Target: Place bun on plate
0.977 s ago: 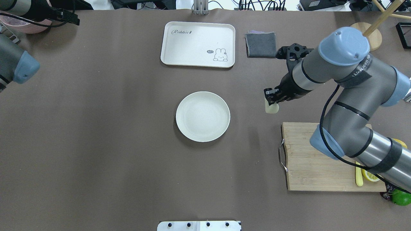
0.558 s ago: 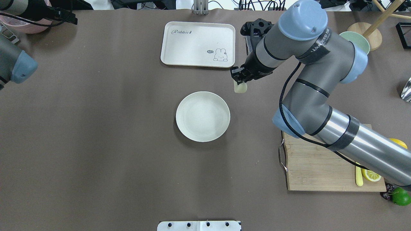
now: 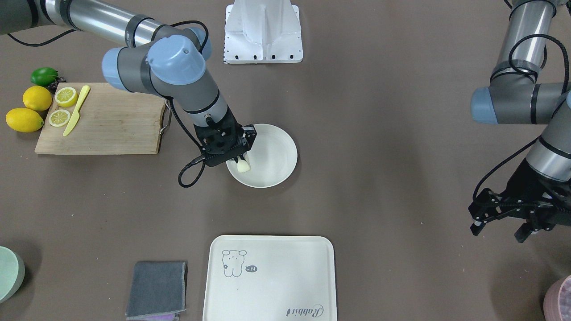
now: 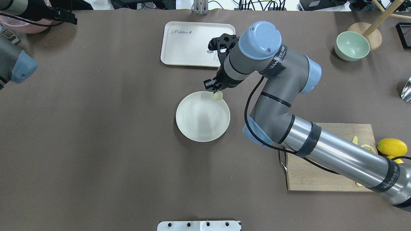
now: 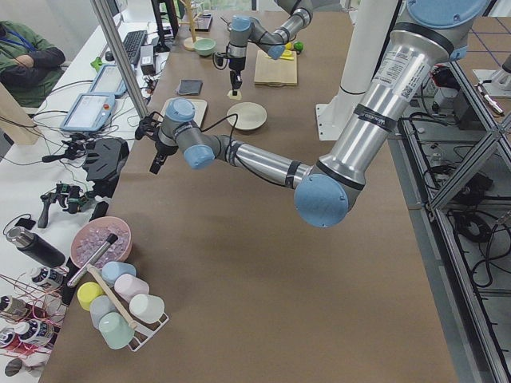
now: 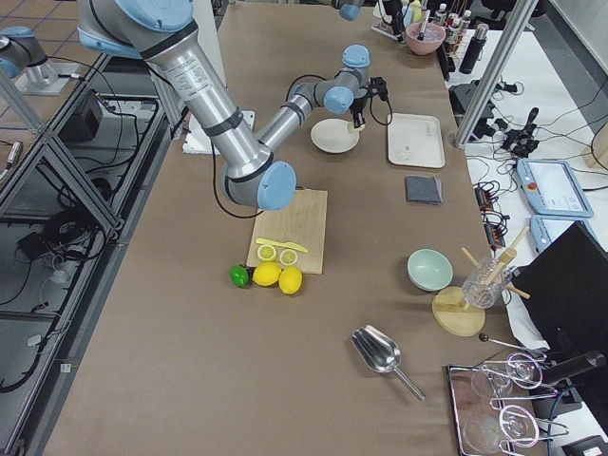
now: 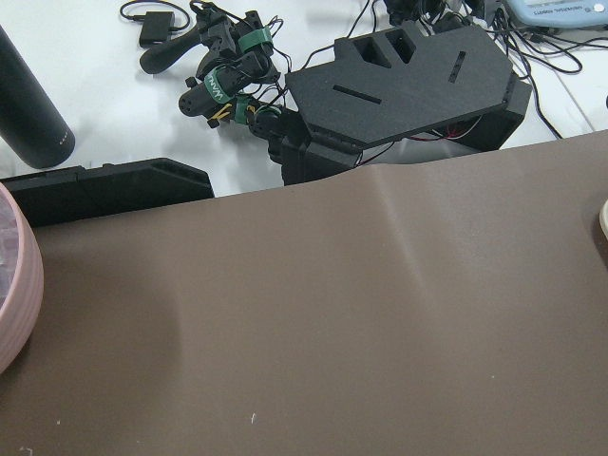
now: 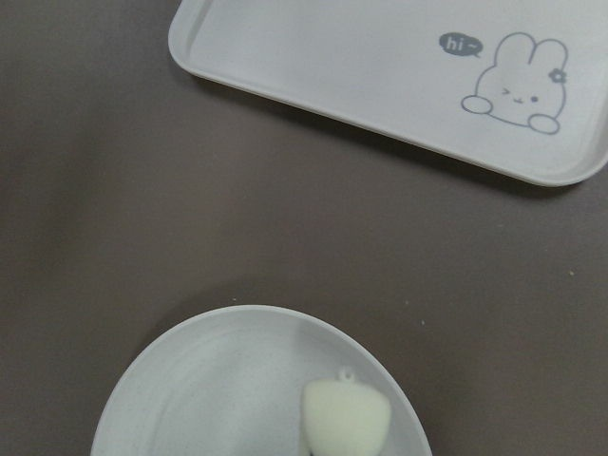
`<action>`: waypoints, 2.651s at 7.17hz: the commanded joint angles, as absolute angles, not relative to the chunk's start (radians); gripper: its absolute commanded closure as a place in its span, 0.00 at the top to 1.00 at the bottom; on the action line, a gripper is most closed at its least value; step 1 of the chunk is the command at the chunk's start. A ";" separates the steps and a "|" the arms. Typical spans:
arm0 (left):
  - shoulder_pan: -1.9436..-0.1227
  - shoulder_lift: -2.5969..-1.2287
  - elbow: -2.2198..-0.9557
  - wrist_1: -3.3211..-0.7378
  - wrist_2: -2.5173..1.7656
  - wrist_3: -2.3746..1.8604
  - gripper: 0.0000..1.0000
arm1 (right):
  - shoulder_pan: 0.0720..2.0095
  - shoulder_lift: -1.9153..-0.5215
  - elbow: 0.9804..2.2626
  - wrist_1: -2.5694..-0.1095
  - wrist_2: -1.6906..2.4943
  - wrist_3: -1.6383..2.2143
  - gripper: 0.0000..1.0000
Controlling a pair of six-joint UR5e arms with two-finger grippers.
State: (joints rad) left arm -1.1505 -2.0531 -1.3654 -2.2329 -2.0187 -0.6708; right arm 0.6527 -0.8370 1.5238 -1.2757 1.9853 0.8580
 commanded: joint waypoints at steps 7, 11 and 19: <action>-1.155 -2.049 -1.358 -2.233 -2.013 -0.672 0.98 | 0.592 -0.816 1.541 -1.253 1.936 0.834 1.00; -1.213 -2.071 -1.348 -2.185 -2.038 -0.673 0.98 | 0.765 -0.825 1.551 -1.281 2.009 0.765 1.00; -1.595 -2.103 -1.272 -1.685 -2.332 -0.376 0.98 | 1.369 -0.995 1.552 -1.649 2.326 0.184 1.00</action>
State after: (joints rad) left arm -1.5617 -2.0995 -1.2689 -1.7629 -2.3231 -0.4125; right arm 1.3020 -0.9263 1.5470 -1.6436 2.3145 0.2312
